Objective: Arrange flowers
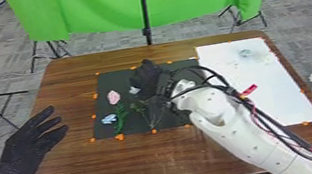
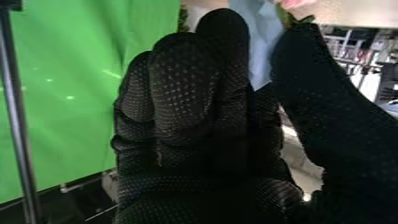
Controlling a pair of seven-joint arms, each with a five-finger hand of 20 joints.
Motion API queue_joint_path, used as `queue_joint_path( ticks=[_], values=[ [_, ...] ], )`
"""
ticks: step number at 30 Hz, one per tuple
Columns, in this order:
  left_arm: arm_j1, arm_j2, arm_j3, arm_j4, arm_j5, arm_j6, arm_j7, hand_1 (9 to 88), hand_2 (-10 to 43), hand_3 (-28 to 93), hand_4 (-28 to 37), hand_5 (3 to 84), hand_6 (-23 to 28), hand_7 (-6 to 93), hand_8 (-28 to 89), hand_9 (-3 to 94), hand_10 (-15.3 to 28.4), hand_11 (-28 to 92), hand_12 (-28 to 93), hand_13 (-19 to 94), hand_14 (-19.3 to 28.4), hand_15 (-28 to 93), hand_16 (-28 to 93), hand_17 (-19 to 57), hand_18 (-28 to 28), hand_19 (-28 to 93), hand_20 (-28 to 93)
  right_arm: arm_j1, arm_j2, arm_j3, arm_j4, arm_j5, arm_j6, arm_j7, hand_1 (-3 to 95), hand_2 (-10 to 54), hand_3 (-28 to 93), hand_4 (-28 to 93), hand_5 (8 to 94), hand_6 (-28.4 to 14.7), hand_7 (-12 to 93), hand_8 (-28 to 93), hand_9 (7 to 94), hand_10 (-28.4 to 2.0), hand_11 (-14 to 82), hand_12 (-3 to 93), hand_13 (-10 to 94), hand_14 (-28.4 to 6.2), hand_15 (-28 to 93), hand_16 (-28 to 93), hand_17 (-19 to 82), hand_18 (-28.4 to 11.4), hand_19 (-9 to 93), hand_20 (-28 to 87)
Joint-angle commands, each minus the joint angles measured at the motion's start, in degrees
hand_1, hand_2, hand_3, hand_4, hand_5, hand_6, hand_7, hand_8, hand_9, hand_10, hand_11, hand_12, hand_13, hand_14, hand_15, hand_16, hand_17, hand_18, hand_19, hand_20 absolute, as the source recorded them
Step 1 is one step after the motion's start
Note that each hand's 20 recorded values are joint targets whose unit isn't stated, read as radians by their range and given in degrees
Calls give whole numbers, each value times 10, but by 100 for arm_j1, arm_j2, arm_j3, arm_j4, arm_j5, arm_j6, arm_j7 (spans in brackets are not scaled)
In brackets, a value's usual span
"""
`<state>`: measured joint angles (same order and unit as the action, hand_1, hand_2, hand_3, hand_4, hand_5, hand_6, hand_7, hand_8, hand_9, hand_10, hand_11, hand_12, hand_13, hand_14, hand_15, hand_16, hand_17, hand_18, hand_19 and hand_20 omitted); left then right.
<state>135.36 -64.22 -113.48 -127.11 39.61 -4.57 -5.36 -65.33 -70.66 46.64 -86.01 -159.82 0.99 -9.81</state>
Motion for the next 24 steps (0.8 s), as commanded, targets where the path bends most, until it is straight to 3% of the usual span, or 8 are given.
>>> queue_joint_path(
  ticks=[1, 18, 24],
  values=[
    [-80, -1, 57, 78, 14, -88, -105, 261, -3, 711, -260, 337, 18, 249, -116, 297, 128, 305, 136, 267, 158, 468, -23, -74, 233, 536, 101, 20, -118, -153, 208, -213, 199, 158, 470, -95, 832, -283, 726, 31, 432, -127, 869, -22, 242, 483, 796, -13, 585, 279, 302, -151, 764, 392],
    [-94, 54, 34, 110, 5, -121, -178, 261, -2, 710, -260, 339, 19, 246, -116, 297, 128, 306, 136, 267, 157, 468, -24, -74, 233, 537, 101, 29, -208, -39, 325, -600, 57, 178, 412, -95, 826, -283, 651, 26, 475, -158, 762, -34, 277, 472, 680, -17, 616, 323, 247, -158, 745, 426],
    [-99, 46, 20, 113, 8, -111, -186, 262, -2, 710, -261, 339, 19, 247, -116, 296, 128, 307, 137, 267, 157, 468, -24, -74, 233, 536, 100, -25, -184, 5, 144, -530, -30, 103, 316, -95, 863, -283, 649, 29, 401, -135, 702, -57, 414, 364, 650, -36, 666, 246, 232, -164, 735, 446]
  ],
)
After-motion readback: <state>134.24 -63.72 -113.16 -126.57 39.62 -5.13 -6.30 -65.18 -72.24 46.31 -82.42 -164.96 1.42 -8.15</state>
